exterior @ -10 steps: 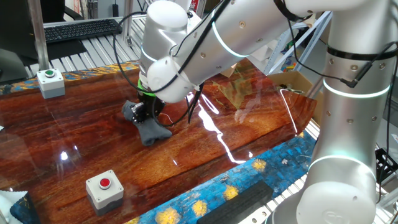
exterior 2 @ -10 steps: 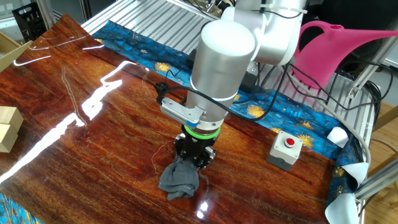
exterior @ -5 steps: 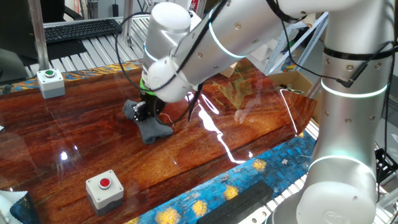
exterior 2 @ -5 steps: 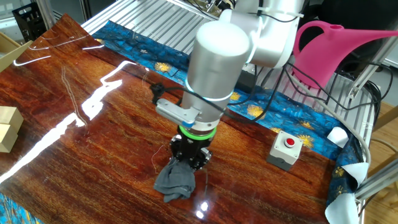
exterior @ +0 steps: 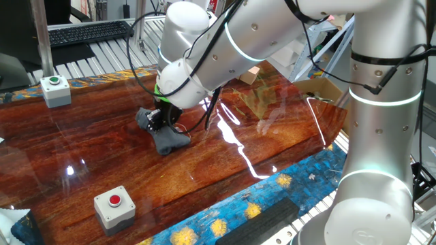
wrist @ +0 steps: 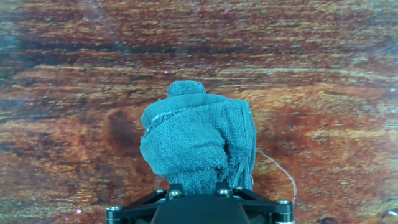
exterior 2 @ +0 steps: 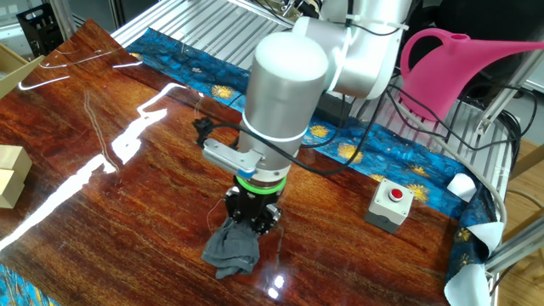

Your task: Clean the table with a cloth

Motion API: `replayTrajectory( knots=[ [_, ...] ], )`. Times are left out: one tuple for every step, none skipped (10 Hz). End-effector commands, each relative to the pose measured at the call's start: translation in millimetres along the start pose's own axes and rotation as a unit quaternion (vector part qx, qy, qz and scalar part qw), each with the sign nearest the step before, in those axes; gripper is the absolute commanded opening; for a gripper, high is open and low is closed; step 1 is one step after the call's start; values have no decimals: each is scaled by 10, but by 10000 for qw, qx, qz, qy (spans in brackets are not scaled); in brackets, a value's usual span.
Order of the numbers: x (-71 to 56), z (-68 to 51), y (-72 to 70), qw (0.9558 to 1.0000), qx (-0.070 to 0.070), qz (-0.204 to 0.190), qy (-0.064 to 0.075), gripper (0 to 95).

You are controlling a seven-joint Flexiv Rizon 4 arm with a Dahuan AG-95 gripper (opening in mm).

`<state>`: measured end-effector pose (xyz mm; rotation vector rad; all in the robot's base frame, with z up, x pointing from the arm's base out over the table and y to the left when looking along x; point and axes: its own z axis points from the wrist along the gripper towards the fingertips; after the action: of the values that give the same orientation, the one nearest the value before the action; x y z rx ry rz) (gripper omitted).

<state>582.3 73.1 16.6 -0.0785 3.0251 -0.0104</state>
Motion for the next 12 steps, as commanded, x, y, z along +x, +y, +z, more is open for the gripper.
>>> replayTrajectory(
  knots=[
    [-34, 28, -22, 10000, -84, -13, -30, 0],
    [-43, 54, -45, 9999, -150, -42, -45, 0],
    [-56, 68, -69, 9998, -169, -77, -52, 0],
    [-74, 60, -85, 9998, -167, -117, -45, 0],
    [-102, 45, -115, 9997, -180, -145, -28, 0],
    [-112, 47, -130, 9997, -174, -156, -32, 0],
    [-118, 48, -141, 9997, -162, -163, -37, 0],
    [-134, 44, -162, 9998, -142, -165, -36, 0],
    [-149, 38, -183, 9997, -148, -169, -36, 0],
    [-168, 37, -207, 9997, -152, -201, -45, 0],
    [-182, 40, -230, 9996, -159, -236, -52, 0],
    [-193, 45, -252, 9995, -179, -264, -56, 0]
  ],
)
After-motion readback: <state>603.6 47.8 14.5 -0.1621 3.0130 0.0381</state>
